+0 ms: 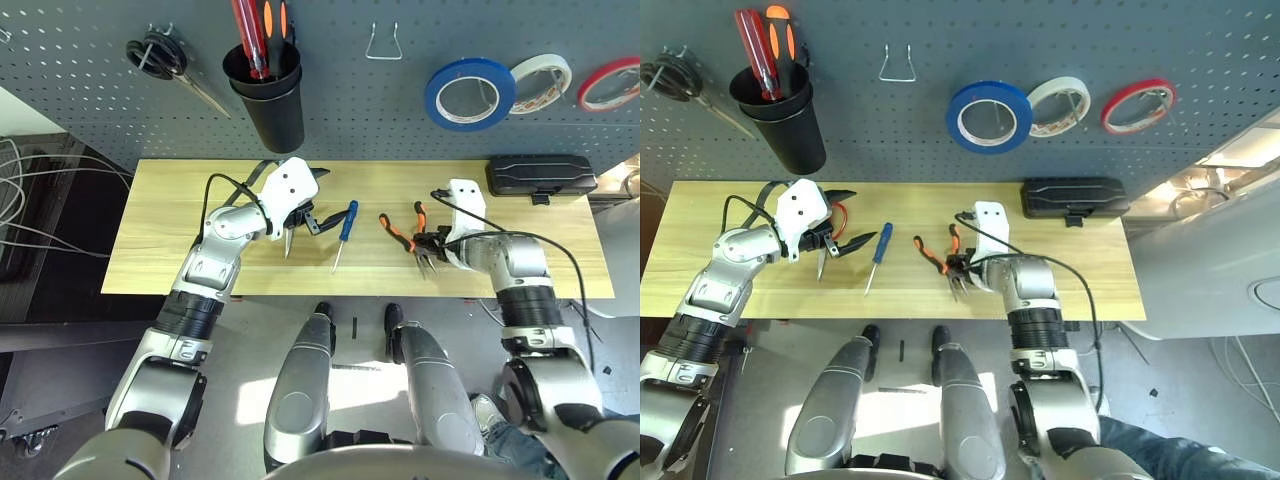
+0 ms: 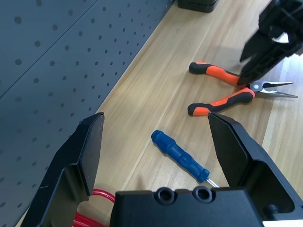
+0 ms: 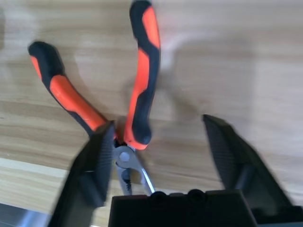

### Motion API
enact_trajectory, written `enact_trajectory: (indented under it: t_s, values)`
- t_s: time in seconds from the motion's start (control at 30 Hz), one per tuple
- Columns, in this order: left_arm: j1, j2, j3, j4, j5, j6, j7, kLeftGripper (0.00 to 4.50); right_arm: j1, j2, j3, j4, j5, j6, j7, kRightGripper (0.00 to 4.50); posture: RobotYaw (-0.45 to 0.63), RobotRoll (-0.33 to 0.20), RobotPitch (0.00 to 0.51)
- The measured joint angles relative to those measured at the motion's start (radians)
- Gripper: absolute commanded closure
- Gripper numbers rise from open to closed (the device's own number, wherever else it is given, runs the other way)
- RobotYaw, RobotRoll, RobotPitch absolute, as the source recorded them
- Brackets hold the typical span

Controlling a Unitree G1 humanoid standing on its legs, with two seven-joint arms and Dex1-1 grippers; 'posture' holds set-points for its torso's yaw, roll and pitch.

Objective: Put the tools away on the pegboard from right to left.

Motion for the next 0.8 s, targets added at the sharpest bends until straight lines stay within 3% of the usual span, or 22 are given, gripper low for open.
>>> enact_trajectory:
  t_s: [0.3, 0.8]
  values:
    - [0.005, 0.001, 0.000, 0.000, 0.001, 0.000, 0.008, 0.00, -0.033, 0.009, 0.058, -0.026, 0.005, 0.069, 0.071, 0.03, 0.17, 0.000, 0.416]
    - [0.021, 0.006, 0.001, -0.017, 0.000, 0.001, 0.024, 0.00, -0.099, 0.077, 0.091, 0.173, -0.079, -0.083, 0.021, 0.03, 0.19, 0.000, 0.426]
